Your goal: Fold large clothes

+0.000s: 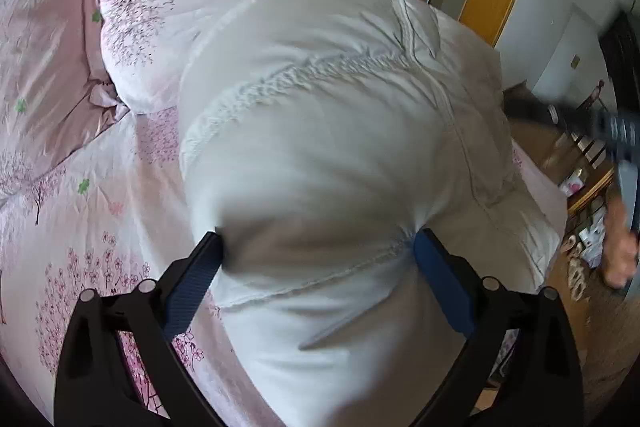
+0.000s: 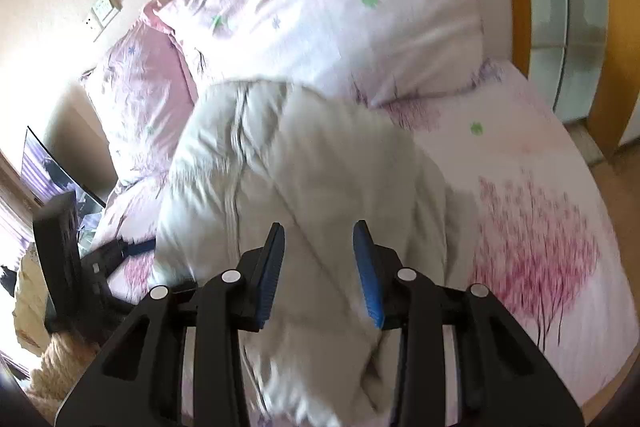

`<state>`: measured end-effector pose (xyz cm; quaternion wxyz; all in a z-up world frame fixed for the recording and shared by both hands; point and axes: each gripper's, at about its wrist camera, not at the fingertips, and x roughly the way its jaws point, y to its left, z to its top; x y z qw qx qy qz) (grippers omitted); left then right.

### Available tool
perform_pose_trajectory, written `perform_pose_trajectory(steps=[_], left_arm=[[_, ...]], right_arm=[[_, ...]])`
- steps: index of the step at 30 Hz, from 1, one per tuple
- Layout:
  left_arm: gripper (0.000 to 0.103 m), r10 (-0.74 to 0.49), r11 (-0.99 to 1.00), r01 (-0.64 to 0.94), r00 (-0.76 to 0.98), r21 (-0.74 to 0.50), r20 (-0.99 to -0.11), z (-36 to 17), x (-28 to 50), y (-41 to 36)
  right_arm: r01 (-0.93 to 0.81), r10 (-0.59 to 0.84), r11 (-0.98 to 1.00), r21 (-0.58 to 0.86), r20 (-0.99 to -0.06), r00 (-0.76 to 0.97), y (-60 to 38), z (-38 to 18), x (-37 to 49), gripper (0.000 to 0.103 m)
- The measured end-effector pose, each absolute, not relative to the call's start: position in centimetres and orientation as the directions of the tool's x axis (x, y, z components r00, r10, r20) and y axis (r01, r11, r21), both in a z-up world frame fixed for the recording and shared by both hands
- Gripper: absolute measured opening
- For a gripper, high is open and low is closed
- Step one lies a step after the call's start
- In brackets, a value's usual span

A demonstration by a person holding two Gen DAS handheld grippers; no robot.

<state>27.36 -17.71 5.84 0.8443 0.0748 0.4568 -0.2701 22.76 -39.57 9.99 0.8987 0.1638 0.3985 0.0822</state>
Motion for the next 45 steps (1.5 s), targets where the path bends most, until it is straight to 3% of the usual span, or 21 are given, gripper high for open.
perform_pose_trajectory(steps=[4,7,11,13,15,18,26,34,40,45], left_arm=[[0.097,-0.377,0.842,0.528,0.433,-0.109,-0.819,5.5,27.6,-18.7],[0.097,-0.355,0.842,0.536,0.457,-0.067,-0.816,5.9,27.1,-20.2],[0.096,-0.356,0.842,0.539,0.502,-0.038,-0.788,6.7,26.5,-21.4],[0.088,-0.401,0.836,0.542,0.5,-0.084,-0.768,7.8,26.1,-20.4],[0.088,-0.443,0.841,0.524,0.518,-0.138,-0.732,9.5,26.1,-17.9],[0.092,-0.399,0.87,0.488,0.617,-0.069,-0.678,11.2,26.0,-15.7],[0.093,-0.34,0.863,0.505,0.571,-0.006,-0.748,8.0,26.2,-17.2],[0.094,-0.33,0.863,0.506,0.561,-0.002,-0.76,6.8,25.6,-17.9],[0.097,-0.331,0.866,0.499,0.547,-0.018,-0.769,6.4,25.7,-17.9],[0.1,-0.337,0.862,0.506,0.521,-0.034,-0.784,5.5,25.9,-18.5]], right_arm=[[0.028,0.187,0.969,0.247,-0.798,0.573,-38.6,7.8,27.1,0.037],[0.068,0.171,0.969,0.238,-0.843,0.511,-39.2,5.1,28.9,0.037],[0.104,0.2,0.953,0.284,-0.849,0.489,-40.9,2.8,28.7,0.037],[0.12,0.198,0.95,0.287,-0.856,0.477,-41.2,2.2,28.8,0.037],[0.128,0.183,0.954,0.271,-0.864,0.469,-41.1,1.8,29.0,0.037],[0.138,0.204,0.944,0.3,-0.858,0.471,-41.6,1.2,28.7,0.037],[0.097,0.161,0.959,0.266,-0.796,0.584,-39.5,4.8,24.5,0.039],[0.036,0.151,0.972,0.233,-0.733,0.664,-37.5,7.2,17.0,0.04],[0.044,0.137,0.975,0.216,-0.749,0.648,-37.4,5.9,15.8,0.05],[0.088,0.112,0.977,0.196,-0.813,0.571,-37.8,1.6,17.3,0.058]])
